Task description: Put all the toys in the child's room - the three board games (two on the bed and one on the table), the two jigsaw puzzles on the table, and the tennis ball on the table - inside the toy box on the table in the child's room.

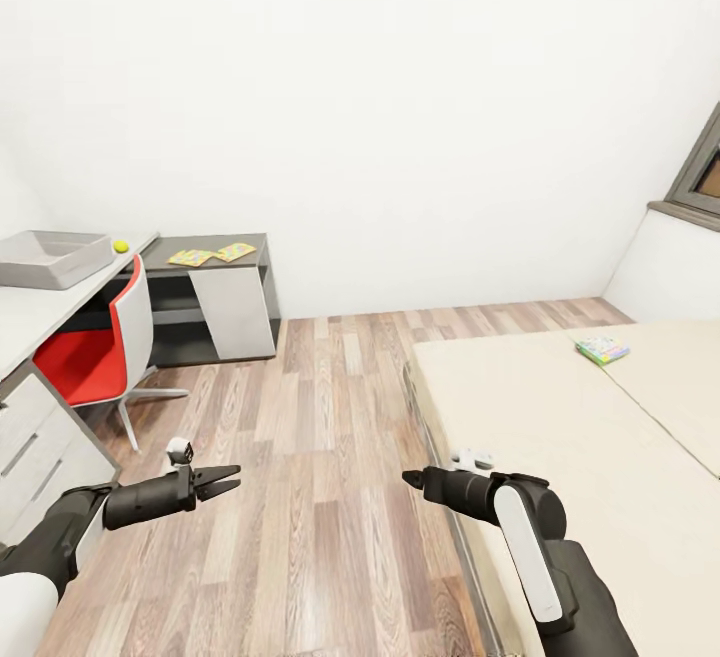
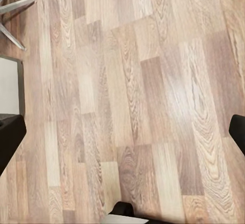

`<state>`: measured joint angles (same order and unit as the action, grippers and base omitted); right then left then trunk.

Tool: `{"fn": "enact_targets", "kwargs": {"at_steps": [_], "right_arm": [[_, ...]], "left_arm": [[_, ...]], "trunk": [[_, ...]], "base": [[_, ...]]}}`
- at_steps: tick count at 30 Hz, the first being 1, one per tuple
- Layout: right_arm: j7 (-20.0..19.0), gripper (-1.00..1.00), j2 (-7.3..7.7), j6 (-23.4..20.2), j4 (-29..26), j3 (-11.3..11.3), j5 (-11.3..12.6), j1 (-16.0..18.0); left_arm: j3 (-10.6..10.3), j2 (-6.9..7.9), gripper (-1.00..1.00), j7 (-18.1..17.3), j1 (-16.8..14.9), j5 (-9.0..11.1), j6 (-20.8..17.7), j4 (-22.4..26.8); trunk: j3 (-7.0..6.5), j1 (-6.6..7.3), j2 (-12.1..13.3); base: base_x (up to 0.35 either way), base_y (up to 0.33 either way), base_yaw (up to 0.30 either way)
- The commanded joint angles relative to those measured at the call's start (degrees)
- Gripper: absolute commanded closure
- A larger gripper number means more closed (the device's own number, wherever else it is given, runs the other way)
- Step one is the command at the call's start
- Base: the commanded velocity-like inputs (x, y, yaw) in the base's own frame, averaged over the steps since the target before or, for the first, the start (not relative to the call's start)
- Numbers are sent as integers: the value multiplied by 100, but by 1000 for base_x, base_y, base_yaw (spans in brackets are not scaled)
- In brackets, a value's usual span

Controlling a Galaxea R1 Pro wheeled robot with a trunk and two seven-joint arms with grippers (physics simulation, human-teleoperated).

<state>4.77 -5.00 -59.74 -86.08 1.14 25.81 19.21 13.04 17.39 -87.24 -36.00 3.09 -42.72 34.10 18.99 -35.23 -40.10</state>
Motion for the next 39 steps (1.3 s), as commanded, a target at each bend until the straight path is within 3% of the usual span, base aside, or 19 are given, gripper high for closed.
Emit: {"fn": "enact_targets", "kwargs": {"at_steps": [1,24,39], "right_arm": [[50,-100,-1,-20,-5,1,51,4],[50,-100,-1,-11,-5,4,49,4],[50,-100,-2,-11,-5,2,50,4]], "left_arm": [[0,1,-100,-20,-3,-2,-61,1],[-3,1,-100,-13,-3,-2,-61,1],[-1,1,-100,-13,-3,-2,-59,1]], "trunk": [[8,0,-7],[8,0,-7],[8,0,-7]], "base": [[-129,0,2],[-12,-68,7],[3,-7,202]]}}
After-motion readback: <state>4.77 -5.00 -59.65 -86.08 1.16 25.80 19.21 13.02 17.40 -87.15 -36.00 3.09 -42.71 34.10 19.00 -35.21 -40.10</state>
